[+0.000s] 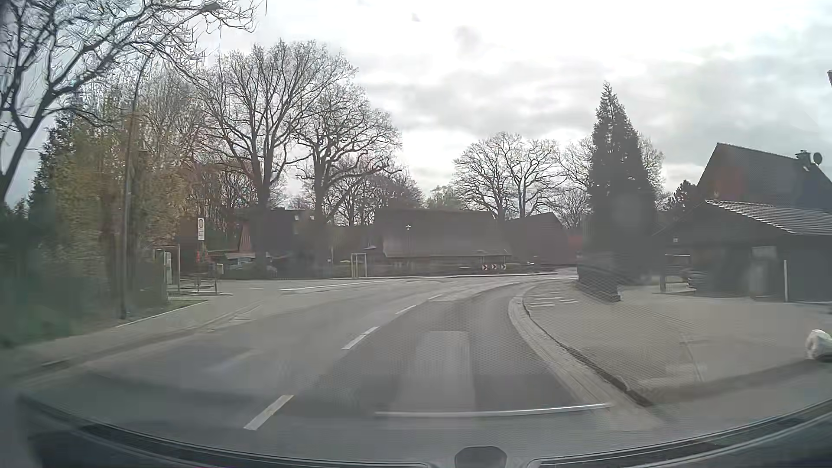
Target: Follow the waypoints while adhering to traffic rules and regulations
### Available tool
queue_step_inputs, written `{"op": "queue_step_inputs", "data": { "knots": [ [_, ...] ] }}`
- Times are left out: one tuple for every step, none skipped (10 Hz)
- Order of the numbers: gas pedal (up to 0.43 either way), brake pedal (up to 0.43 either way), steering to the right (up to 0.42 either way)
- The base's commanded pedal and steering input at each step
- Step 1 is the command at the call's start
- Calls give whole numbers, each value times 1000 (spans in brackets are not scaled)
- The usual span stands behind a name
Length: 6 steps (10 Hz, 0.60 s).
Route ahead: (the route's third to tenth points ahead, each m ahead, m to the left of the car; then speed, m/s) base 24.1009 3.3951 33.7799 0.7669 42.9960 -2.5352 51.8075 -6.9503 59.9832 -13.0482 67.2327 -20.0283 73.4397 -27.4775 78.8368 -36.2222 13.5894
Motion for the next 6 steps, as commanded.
{"op": "queue_step_inputs", "data": {
  "knots": [
    [47, 0, 18],
    [39, 0, 26],
    [39, 0, 32],
    [39, 0, 35],
    [39, 0, 36],
    [39, 0, 38]
  ]
}}
